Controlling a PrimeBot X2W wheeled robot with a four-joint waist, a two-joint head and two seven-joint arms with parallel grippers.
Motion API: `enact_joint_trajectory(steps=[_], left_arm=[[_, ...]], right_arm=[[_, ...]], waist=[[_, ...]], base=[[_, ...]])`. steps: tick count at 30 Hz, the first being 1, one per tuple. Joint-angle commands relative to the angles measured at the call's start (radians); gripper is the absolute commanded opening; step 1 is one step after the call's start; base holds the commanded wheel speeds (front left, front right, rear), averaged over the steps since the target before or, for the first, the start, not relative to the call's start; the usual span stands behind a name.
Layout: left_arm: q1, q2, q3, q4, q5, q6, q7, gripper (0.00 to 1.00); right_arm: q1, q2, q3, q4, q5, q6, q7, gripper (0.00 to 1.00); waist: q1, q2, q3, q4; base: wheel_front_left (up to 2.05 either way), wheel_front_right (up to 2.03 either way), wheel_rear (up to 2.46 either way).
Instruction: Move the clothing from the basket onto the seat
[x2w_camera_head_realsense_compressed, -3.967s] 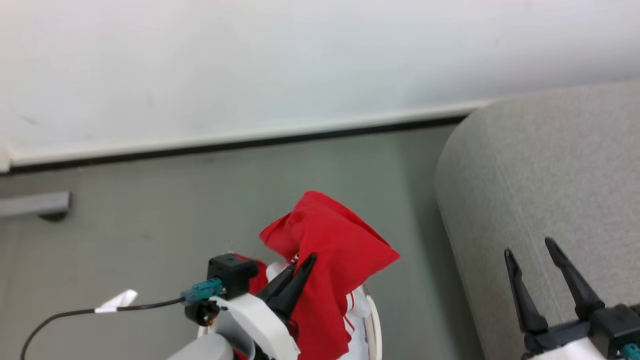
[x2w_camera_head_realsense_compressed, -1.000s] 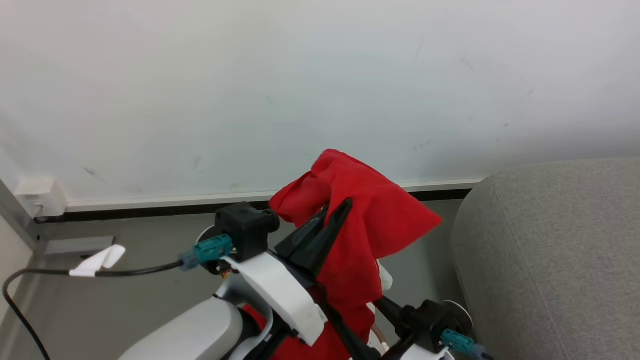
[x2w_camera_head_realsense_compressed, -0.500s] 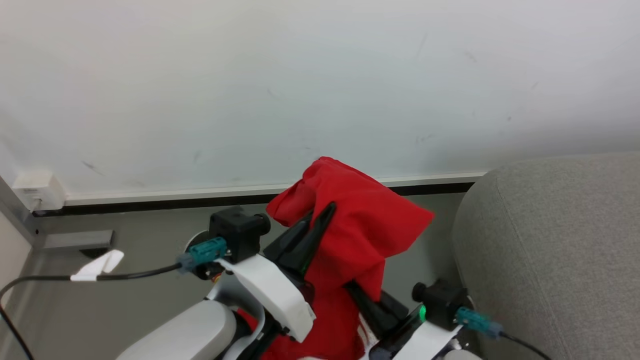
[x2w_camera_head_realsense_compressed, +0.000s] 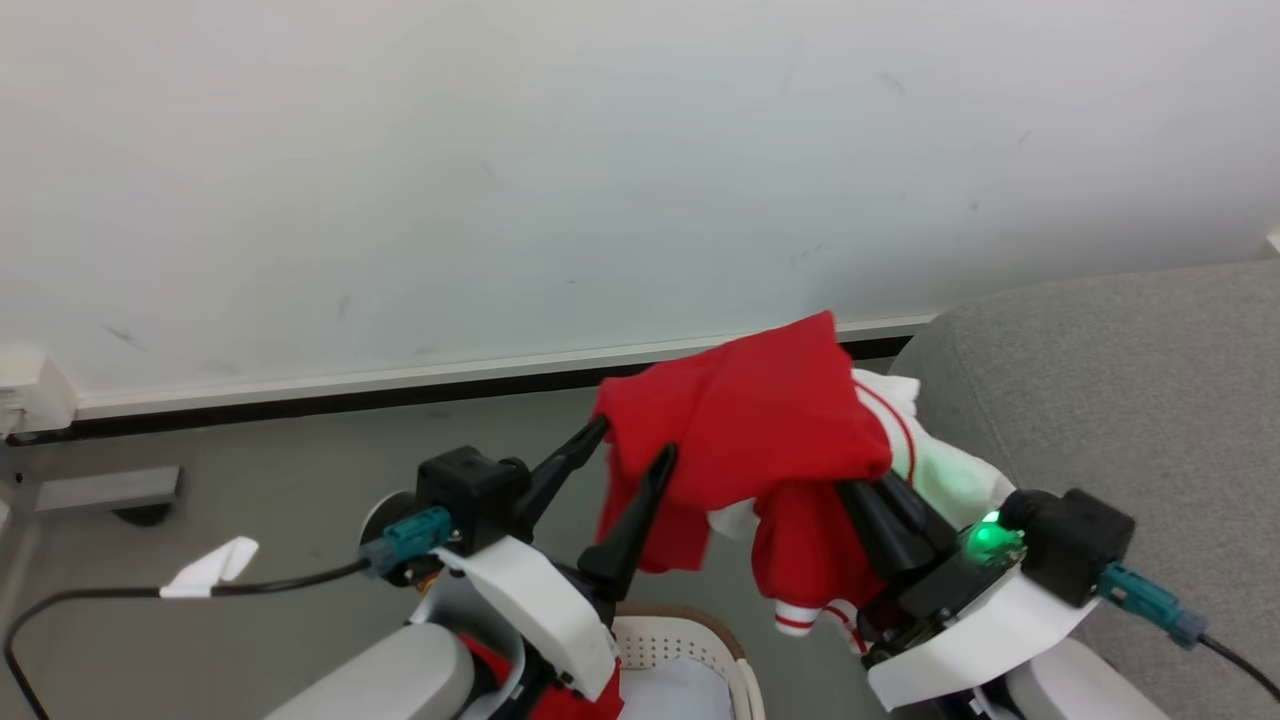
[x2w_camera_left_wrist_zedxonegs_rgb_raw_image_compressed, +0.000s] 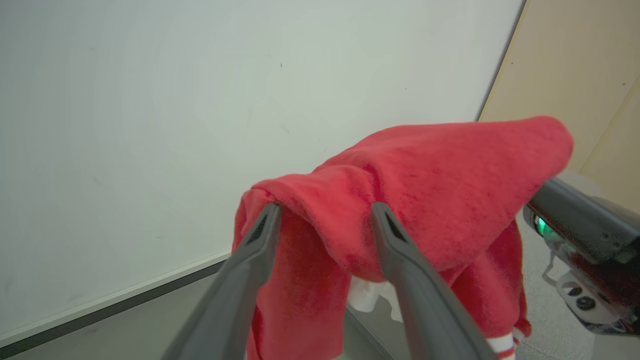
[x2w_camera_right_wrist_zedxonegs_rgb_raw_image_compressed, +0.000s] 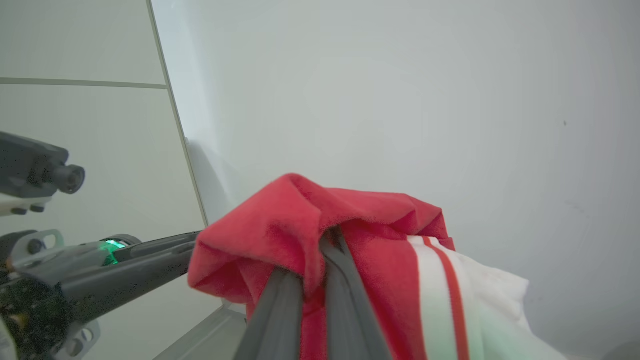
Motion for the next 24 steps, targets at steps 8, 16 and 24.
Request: enact_joint_trajectory(steps=[8, 16, 24], left_arm=[[0.025, -0.025, -0.025, 0.031, 0.015, -0.021, -0.046, 1.0], [0.031, -0.047, -0.048, 0.049, 0.036, -0.032, -0.069, 1.0], [0.027, -0.044, -0.05, 0.057, 0.044, -0.034, -0.08, 1.0]], right_arm=[[0.017, -0.037, -0.078, -0.076, 0.01, -0.002, 0.0, 0.0], [0.038, -0.06, -0.144, -0.089, -0.014, -0.002, 0.0, 0.0], [0.061, -0.074, -0.188, -0.09, -0.035, -0.002, 0.0, 0.0]], waist=[[0.0, 0.0, 0.003, -0.031], [0.0, 0.0, 0.011, -0.076], [0.0, 0.0, 0.028, -0.165]], base=[[0.0, 0.0, 0.0], [0.0, 0.0, 0.0], [0.0, 0.0, 0.0]])
